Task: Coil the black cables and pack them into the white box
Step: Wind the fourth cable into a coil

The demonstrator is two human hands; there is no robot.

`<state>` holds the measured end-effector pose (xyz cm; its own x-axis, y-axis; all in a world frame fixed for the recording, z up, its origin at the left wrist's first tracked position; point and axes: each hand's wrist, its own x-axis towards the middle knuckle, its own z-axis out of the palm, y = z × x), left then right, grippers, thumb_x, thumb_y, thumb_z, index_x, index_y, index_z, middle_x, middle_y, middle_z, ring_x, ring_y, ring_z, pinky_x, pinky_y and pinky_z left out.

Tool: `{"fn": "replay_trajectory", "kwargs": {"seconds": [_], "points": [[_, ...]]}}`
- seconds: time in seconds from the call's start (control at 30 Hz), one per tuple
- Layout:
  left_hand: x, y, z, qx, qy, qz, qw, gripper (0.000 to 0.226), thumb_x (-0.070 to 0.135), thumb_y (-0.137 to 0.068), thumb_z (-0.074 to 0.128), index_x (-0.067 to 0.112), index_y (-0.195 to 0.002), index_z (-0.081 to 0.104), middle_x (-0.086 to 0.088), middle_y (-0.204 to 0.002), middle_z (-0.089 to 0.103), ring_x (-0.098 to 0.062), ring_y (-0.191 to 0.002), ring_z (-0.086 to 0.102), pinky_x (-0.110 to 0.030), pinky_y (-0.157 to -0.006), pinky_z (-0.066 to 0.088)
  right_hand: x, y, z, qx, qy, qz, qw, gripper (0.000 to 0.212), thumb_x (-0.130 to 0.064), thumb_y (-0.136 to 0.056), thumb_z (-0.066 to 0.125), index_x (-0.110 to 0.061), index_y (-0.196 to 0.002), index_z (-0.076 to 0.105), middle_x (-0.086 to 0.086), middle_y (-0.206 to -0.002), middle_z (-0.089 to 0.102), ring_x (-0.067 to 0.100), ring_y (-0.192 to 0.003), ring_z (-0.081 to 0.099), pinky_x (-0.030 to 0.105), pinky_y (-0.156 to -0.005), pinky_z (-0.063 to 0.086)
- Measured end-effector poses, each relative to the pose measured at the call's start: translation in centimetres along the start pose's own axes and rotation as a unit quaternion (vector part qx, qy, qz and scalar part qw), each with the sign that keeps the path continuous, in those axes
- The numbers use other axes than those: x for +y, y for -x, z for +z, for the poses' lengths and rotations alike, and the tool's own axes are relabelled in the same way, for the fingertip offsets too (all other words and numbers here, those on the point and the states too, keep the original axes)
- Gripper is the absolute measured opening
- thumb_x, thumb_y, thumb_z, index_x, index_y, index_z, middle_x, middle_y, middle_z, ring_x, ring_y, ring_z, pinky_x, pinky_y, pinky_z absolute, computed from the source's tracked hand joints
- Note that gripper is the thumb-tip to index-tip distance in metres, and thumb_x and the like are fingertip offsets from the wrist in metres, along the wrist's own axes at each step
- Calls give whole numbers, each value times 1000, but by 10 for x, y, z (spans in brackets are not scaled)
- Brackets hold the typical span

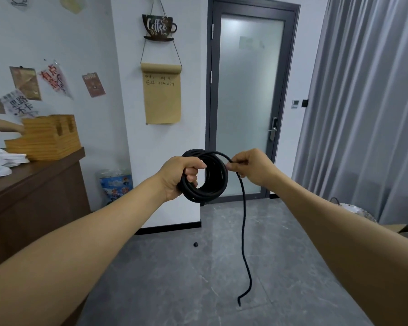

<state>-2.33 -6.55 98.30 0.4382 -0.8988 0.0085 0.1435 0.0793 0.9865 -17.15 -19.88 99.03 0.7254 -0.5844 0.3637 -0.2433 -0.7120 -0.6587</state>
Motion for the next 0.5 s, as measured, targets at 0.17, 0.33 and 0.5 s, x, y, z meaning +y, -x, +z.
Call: {"fn": "replay_trajectory", "kwargs": {"seconds": [0.17, 0.33, 0.5], "points": [[1, -1, -2, 37, 10, 14, 999, 20, 11, -87, 58, 17, -68, 54, 10, -38, 28, -7, -35, 29, -19, -48, 32, 9, 3, -5, 3, 7, 34, 999, 22, -25, -93, 57, -7, -91, 69, 6, -83, 68, 34, -85, 61, 43, -92, 48], [4, -12, -24, 117, 52, 27, 991, 14, 12, -86, 62, 17, -75, 55, 10, -36, 32, -4, -31, 31, -14, -38, 32, 29, 4, -6, 17, -24, 97, 995, 21, -15, -96, 51, -6, -82, 63, 2, -62, 55, 18, -60, 49, 27, -59, 45], [11, -14, -56, 268, 61, 59, 960, 23, 12, -79, 70, 15, -65, 52, 8, -34, 40, -7, -33, 37, -18, -44, 35, 47, 5, -15, 118, -49, 125, 984, 19, -16, -96, 53, -9, -102, 69, 2, -68, 51, 13, -55, 41, 12, -45, 36]]}}
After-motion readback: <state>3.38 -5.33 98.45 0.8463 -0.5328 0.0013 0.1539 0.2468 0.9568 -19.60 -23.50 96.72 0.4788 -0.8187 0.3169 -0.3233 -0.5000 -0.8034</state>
